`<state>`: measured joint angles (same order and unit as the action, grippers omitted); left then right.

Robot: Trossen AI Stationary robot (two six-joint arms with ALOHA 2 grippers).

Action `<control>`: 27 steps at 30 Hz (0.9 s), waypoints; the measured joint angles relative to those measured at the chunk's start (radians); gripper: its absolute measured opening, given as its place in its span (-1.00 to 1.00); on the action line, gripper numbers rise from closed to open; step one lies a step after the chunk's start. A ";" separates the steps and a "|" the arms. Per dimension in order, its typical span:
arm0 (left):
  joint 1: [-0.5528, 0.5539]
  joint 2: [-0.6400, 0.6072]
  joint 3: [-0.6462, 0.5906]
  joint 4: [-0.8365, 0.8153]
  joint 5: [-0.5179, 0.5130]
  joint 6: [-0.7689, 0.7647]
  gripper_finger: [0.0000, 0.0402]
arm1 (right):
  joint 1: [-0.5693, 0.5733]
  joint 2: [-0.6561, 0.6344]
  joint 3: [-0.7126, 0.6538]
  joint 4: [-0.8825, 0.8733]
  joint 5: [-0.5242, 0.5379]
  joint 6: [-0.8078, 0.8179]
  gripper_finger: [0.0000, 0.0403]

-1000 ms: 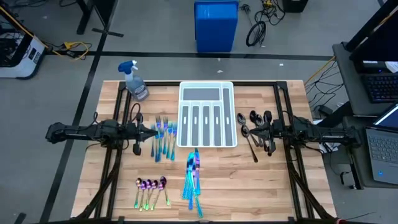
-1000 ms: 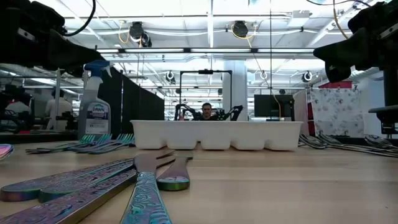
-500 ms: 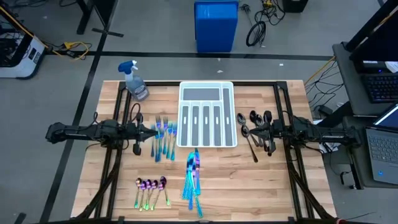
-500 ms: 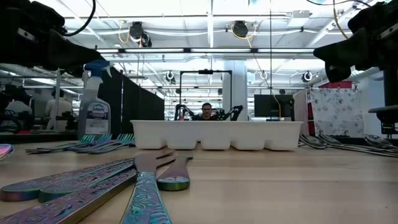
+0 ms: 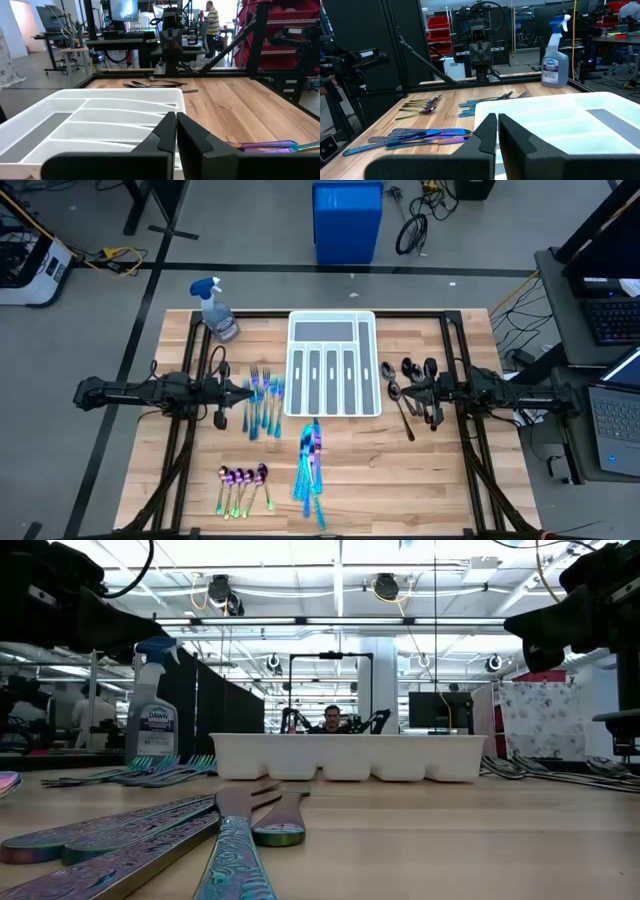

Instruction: Sort silverware

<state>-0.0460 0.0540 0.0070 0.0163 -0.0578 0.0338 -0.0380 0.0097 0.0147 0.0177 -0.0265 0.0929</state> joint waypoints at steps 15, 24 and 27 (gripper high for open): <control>0.000 0.000 0.000 0.000 0.000 0.000 -1.00 | 0.000 0.000 0.000 0.000 0.000 0.000 -1.00; 0.000 0.000 0.000 0.029 0.000 -0.113 -1.00 | 0.000 0.000 0.000 0.008 0.000 0.000 -1.00; 0.000 0.000 0.000 0.038 0.000 -0.205 -1.00 | 0.000 0.000 0.000 0.010 0.000 -0.001 -1.00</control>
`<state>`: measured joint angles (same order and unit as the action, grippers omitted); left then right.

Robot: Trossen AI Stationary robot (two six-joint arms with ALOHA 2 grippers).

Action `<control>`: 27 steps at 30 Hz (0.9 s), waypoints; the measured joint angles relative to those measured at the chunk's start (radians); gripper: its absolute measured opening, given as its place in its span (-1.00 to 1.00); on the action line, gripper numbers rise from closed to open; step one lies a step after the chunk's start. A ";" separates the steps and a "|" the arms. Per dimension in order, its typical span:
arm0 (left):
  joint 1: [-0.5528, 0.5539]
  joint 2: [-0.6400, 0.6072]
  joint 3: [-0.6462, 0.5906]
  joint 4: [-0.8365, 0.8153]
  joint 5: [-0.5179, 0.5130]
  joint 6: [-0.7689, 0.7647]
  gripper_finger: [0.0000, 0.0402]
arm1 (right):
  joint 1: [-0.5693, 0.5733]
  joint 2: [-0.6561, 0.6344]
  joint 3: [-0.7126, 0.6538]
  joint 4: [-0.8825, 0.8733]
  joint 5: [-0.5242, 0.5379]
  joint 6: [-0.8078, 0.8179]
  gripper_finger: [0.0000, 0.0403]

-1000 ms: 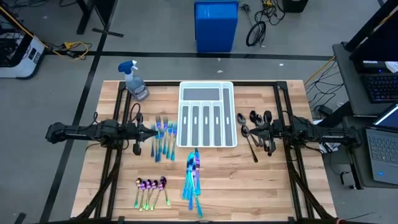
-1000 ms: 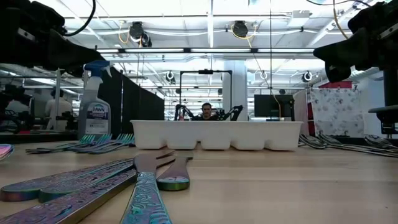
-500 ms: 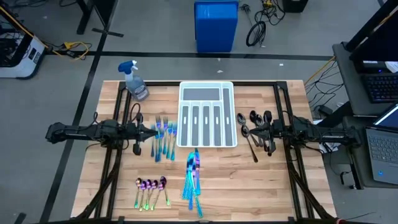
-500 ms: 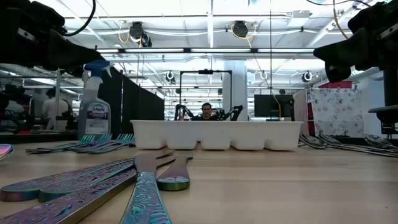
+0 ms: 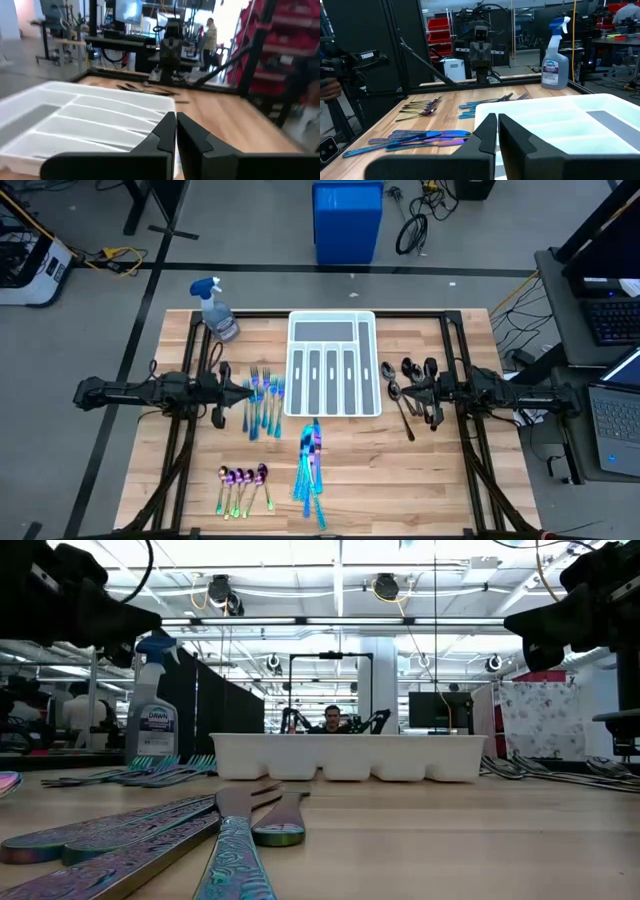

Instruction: Sort silverware

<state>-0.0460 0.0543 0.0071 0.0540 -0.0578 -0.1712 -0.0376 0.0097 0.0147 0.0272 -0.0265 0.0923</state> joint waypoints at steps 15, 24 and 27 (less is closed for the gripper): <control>0.000 0.004 0.000 0.502 0.030 0.219 -1.00 | 0.000 0.000 0.000 0.020 0.000 -0.033 -1.00; 0.000 0.004 0.000 0.562 0.034 0.208 -1.00 | 0.000 0.000 0.000 0.077 0.000 -0.033 -1.00; 0.000 0.004 0.000 0.622 0.067 0.240 -1.00 | 0.000 0.000 0.000 0.079 0.000 -0.041 -1.00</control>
<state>-0.0460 0.0586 0.0072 0.6761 0.0088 0.0689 -0.0379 0.0095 0.0149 0.1060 -0.0263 0.0516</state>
